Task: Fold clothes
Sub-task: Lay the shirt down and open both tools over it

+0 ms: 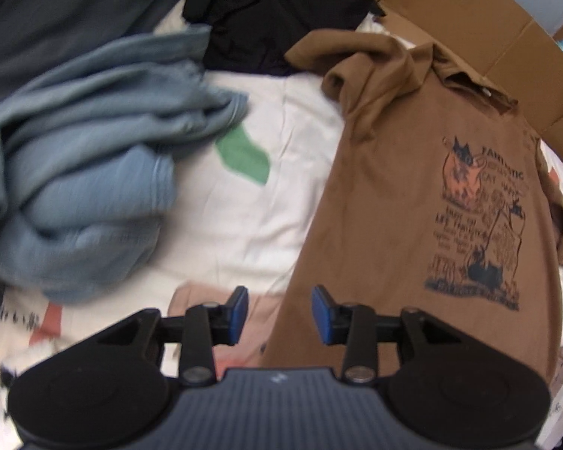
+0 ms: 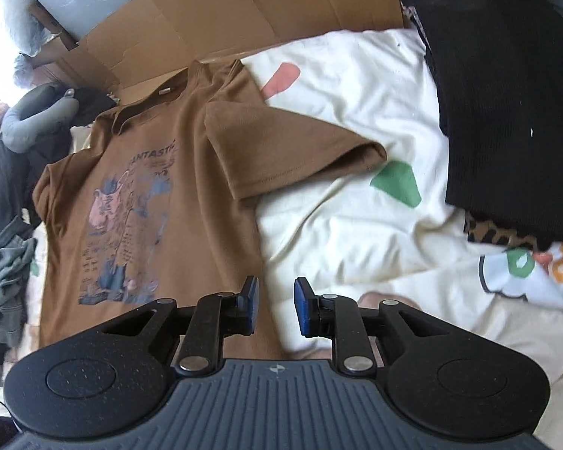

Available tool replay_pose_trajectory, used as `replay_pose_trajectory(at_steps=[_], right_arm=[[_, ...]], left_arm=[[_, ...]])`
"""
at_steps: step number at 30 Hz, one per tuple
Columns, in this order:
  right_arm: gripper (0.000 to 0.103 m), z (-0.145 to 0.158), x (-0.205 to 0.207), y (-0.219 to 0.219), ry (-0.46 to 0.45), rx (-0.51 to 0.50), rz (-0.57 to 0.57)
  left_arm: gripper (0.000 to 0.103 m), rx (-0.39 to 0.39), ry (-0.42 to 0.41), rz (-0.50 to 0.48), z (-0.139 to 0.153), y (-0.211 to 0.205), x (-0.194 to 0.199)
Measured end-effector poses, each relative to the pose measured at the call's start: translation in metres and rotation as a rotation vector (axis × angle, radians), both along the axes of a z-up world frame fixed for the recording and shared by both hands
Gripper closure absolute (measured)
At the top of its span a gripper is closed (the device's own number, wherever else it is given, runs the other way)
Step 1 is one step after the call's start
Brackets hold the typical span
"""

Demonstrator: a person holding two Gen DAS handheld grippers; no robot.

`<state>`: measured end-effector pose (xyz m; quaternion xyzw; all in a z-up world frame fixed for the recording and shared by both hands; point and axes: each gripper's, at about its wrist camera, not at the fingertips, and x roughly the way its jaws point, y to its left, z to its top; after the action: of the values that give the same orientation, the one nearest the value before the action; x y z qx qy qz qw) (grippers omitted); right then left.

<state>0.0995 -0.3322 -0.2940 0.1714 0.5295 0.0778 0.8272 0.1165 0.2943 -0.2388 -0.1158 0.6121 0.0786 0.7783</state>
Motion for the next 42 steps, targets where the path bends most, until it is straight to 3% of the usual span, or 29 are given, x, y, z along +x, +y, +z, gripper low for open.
replay_pose_trajectory(at_steps=[7,11,15,19,20,22,24,28,35,42], right_arm=[[0.082,-0.004,0.013,0.013,-0.077,0.044,-0.050],[0.082,-0.004,0.026,0.026,-0.123,0.005,-0.036],[0.081,-0.006,0.034,0.034,-0.158,-0.045,-0.052],[0.081,-0.005,0.044,0.043,-0.184,-0.118,-0.043],[0.079,-0.004,0.047,0.046,-0.194,-0.140,-0.030],[0.064,-0.002,0.053,0.051,-0.216,-0.178,-0.007],[0.063,-0.001,0.056,0.056,-0.243,-0.184,0.008],[0.063,-0.007,0.064,0.067,-0.262,-0.191,0.023],[0.063,-0.023,0.064,0.081,-0.272,-0.231,0.036],[0.063,-0.037,0.071,0.108,-0.273,-0.299,0.137]], left_arm=[[0.048,-0.027,-0.065,-0.046,-0.003,-0.029,0.044],[0.043,-0.057,-0.080,-0.046,-0.015,-0.046,0.069],[0.031,-0.022,-0.117,-0.075,-0.025,-0.072,0.087],[0.028,-0.040,-0.129,-0.091,-0.037,-0.095,0.101],[0.022,-0.053,-0.130,-0.100,-0.040,-0.101,0.104],[0.016,-0.050,-0.136,-0.132,-0.044,-0.114,0.108],[0.013,-0.038,-0.144,-0.167,-0.049,-0.126,0.111],[0.013,-0.053,-0.170,-0.153,-0.054,-0.139,0.115],[0.013,-0.149,-0.191,-0.023,-0.058,-0.152,0.114],[0.013,-0.157,-0.188,-0.045,-0.062,-0.161,0.111]])
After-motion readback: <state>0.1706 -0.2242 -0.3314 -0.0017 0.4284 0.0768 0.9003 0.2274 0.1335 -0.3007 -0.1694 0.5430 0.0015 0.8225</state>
